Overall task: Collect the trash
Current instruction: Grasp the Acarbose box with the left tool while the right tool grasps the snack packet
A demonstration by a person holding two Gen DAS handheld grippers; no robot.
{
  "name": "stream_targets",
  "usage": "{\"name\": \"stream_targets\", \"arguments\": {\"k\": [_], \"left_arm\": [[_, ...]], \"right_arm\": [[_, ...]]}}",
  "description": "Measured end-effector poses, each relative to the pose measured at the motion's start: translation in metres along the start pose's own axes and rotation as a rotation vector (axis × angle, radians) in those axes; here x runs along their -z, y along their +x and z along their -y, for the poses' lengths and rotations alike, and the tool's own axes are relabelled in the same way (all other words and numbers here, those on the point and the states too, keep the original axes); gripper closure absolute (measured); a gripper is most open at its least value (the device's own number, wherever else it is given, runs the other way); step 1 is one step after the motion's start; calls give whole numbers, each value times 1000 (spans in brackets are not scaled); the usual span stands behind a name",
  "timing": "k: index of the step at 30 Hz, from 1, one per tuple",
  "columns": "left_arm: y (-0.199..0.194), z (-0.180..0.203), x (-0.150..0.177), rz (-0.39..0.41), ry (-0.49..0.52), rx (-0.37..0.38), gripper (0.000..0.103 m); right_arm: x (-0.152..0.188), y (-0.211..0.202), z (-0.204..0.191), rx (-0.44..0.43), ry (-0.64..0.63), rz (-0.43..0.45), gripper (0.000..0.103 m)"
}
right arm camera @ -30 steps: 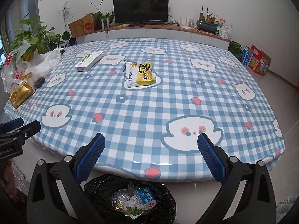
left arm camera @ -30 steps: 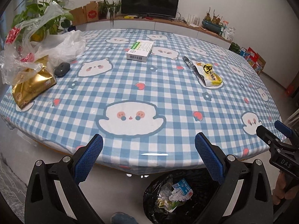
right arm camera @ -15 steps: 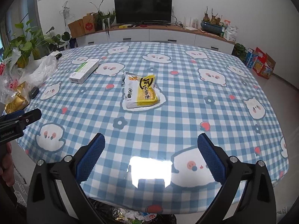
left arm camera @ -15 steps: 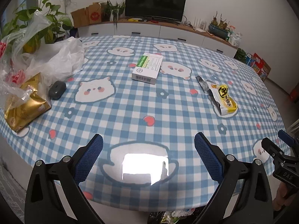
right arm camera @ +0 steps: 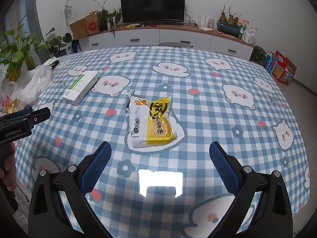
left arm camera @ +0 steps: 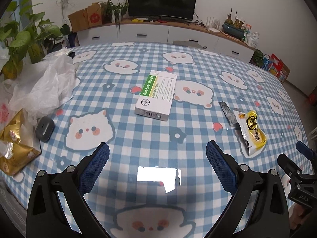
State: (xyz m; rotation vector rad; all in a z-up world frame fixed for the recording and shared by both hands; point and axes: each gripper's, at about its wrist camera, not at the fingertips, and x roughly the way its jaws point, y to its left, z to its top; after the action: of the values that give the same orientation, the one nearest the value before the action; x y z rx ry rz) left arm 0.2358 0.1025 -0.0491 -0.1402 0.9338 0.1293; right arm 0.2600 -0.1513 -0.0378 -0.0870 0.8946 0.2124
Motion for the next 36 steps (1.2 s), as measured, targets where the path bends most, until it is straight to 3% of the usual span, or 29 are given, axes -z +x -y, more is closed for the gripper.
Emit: {"name": "stream_targets", "arguments": {"k": [14,26,36], "left_arm": [[68,3,-61,-46,15,-40,7],[118,11,-74,-100,23,-67,10],[131,3,-70,-135,-6,-94,26]], "right_arm": [[-41,68,0,-12,3,-76,8],[-48,100,-6,-6,-23,-121,8],[-42,115,-13,-25,-40,-169,29]]}}
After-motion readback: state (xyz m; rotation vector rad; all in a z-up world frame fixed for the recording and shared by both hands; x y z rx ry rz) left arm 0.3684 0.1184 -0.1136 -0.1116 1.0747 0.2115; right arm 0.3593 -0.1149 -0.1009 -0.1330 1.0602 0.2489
